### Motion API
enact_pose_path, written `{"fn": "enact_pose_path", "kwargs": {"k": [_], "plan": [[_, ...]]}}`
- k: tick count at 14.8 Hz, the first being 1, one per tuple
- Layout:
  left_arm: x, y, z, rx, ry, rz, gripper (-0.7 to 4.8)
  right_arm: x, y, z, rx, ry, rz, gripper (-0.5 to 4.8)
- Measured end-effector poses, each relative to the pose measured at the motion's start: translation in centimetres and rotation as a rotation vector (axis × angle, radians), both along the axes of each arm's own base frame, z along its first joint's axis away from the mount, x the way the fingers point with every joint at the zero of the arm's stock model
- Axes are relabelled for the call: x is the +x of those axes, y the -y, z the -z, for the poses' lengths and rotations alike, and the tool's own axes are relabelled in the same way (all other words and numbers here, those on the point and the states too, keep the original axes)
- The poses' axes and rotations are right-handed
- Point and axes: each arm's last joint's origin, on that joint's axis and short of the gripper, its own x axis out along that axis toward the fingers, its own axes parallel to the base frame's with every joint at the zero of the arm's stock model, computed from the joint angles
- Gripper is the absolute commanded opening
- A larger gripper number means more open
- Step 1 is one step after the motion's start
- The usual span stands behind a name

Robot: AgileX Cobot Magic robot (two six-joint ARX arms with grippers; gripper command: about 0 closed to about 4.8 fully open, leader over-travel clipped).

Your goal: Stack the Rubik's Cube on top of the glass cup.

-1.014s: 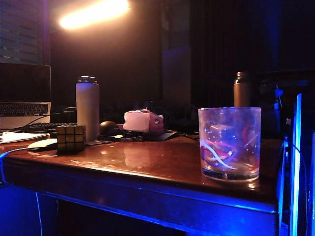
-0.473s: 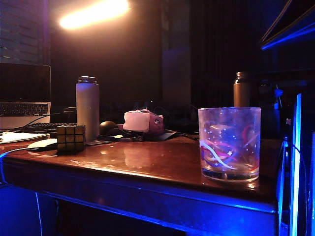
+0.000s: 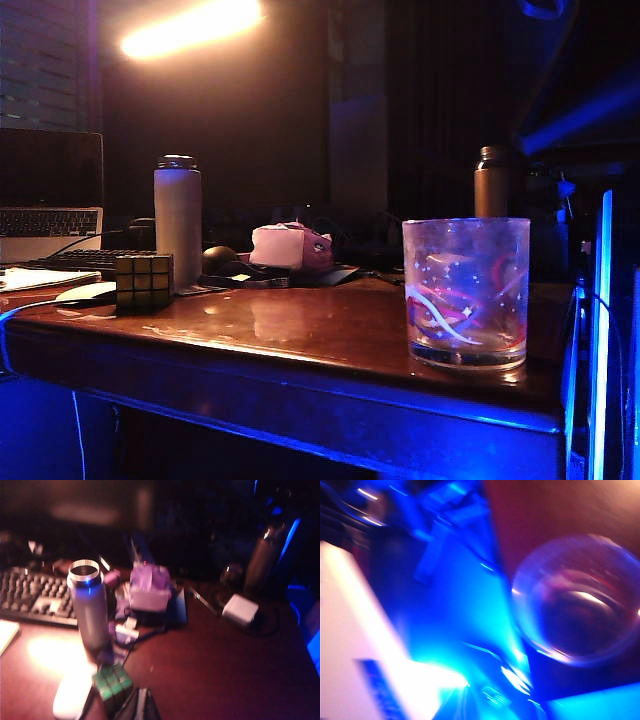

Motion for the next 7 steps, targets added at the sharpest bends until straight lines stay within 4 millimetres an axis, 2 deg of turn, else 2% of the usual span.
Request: {"fn": "enact_pose_path", "kwargs": {"k": [3, 7], "plan": [[0.0, 0.0, 0.0, -0.004, 0.002, 0.014, -0.04, 1.3, -0.7, 1.5, -0.100, -0.033, 0.010, -0.01], [0.0, 0.0, 0.0, -0.004, 0.002, 0.016, -0.04, 3.6, -2.0, 3.8, -0.140, -0.096, 0.000, -0.01]]}}
